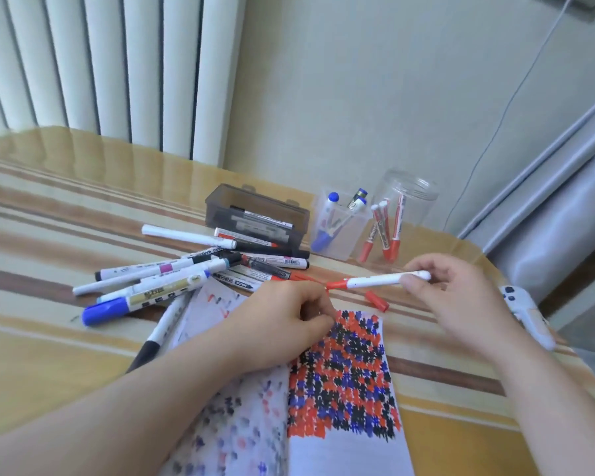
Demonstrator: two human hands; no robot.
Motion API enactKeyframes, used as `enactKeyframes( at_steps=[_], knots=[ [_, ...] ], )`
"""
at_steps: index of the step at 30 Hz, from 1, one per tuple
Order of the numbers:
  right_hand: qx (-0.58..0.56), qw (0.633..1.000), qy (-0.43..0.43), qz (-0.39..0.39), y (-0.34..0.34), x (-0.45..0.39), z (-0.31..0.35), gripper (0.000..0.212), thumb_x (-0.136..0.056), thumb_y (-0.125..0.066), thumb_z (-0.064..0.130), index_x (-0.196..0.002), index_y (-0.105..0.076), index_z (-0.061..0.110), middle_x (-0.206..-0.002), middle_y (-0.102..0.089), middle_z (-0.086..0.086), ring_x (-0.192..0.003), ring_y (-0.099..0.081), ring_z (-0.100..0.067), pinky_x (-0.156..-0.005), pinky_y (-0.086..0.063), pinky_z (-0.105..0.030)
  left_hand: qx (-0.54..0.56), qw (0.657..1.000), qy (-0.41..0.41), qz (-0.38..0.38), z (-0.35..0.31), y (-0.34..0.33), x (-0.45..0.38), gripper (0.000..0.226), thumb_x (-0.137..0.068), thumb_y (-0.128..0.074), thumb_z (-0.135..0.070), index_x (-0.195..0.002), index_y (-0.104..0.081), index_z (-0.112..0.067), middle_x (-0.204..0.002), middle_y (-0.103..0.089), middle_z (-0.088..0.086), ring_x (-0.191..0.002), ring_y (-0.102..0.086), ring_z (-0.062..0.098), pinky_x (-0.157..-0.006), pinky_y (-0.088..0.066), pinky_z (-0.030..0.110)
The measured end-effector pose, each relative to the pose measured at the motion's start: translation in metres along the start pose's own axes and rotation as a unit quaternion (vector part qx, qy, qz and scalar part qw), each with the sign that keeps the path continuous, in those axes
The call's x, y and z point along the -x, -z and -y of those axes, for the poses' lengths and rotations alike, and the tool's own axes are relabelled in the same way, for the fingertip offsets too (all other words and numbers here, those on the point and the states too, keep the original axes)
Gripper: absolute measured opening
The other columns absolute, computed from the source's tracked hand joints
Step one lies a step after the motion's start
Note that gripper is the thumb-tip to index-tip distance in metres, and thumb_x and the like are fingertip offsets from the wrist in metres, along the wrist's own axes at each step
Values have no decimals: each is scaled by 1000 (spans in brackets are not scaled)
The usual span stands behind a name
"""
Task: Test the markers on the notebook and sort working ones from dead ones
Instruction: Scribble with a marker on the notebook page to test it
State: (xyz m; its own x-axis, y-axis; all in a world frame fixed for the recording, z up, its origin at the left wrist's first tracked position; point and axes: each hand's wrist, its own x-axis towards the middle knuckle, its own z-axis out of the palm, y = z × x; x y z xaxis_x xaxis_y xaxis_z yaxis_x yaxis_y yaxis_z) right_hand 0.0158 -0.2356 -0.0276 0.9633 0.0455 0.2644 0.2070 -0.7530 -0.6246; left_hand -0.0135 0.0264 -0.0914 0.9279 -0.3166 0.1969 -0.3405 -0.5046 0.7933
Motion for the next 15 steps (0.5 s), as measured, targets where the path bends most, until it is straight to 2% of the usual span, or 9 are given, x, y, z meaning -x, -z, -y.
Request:
enactKeyframes(
  at_steps=[2, 3, 5, 6, 7, 8, 11, 13, 15],
  knots=[
    [-156, 987, -4, -28, 6, 13, 0, 8, -87, -79, 30, -93, -74, 34, -82, -77, 3, -69, -64, -9, -71, -49, -32, 16, 1000, 6, -13, -1, 0, 0, 8, -92, -69, -32, -86, -66, -29, -72, -66, -13, -67, -60, 1, -63, -47, 21],
    [-246, 969, -10, -34, 3, 18, -2, 14, -82, -83, 36, -93, -76, 29, -80, -76, -1, -73, -67, -10, -72, -51, -30, 23, 1000, 8, -19, -1, -1, 0, 9, -92, -70, -33, -86, -64, -29, -73, -66, -12, -67, -60, 1, -63, -46, 21],
    [-411, 910, -43, -32, -12, 26, -8, 24, -73, -86, 43, -87, -77, 26, -77, -71, -4, -74, -64, -17, -65, -51, -27, 40, 999, 9, -28, -2, -2, 1, 13, -91, -70, -37, -88, -61, -30, -75, -66, -9, -68, -60, 5, -64, -48, 26],
    [-467, 882, -62, -31, -20, 28, -10, 13, -77, -82, 36, -83, -76, 26, -76, -68, -5, -72, -61, -19, -63, -48, -28, 47, 998, 10, -32, -3, -3, 1, 14, -91, -71, -39, -89, -60, -31, -76, -66, -7, -70, -61, 8, -66, -51, 31],
    [-507, 858, -79, -28, -26, 29, -9, 3, -81, -75, 28, -79, -75, 27, -75, -67, -5, -70, -59, -20, -62, -46, -30, 50, 998, 11, -34, -2, -3, 1, 15, -91, -71, -41, -89, -60, -31, -78, -67, -6, -71, -61, 10, -68, -52, 35],
    [-532, 842, -91, -32, -30, 27, -12, 9, -84, -70, 22, -77, -74, 26, -75, -66, -5, -70, -58, -20, -63, -45, -31, 49, 998, 11, -31, -1, -3, 0, 15, -91, -71, -42, -89, -60, -32, -78, -67, -5, -71, -61, 10, -70, -53, 38],
    [-602, 786, -133, -31, -28, 26, -16, 4, -84, -68, 20, -81, -67, 22, -77, -67, -5, -74, -63, -22, -66, -51, -30, 49, 999, 9, -16, 0, -3, 0, 12, -92, -71, -42, -89, -62, -33, -75, -67, -7, -65, -59, 7, -68, -53, 38],
    [-645, 749, -152, 15, -25, 26, -21, 23, -74, -83, 21, -83, -62, 19, -83, -70, -5, -83, -67, -25, -73, -57, -34, 48, 999, 5, -13, 0, -4, 0, 10, -91, -72, -40, -89, -64, -35, -72, -67, -9, -63, -58, 4, -65, -51, 32],
    [-646, 743, -155, 87, -26, 29, -22, 43, -58, -97, 18, -85, -63, 19, -91, -71, -8, -89, -69, -28, -82, -58, -41, 48, 999, 2, -9, -1, -4, 0, 8, -92, -72, -37, -90, -64, -37, -72, -66, -11, -64, -58, 3, -64, -48, 26]
  ],
)
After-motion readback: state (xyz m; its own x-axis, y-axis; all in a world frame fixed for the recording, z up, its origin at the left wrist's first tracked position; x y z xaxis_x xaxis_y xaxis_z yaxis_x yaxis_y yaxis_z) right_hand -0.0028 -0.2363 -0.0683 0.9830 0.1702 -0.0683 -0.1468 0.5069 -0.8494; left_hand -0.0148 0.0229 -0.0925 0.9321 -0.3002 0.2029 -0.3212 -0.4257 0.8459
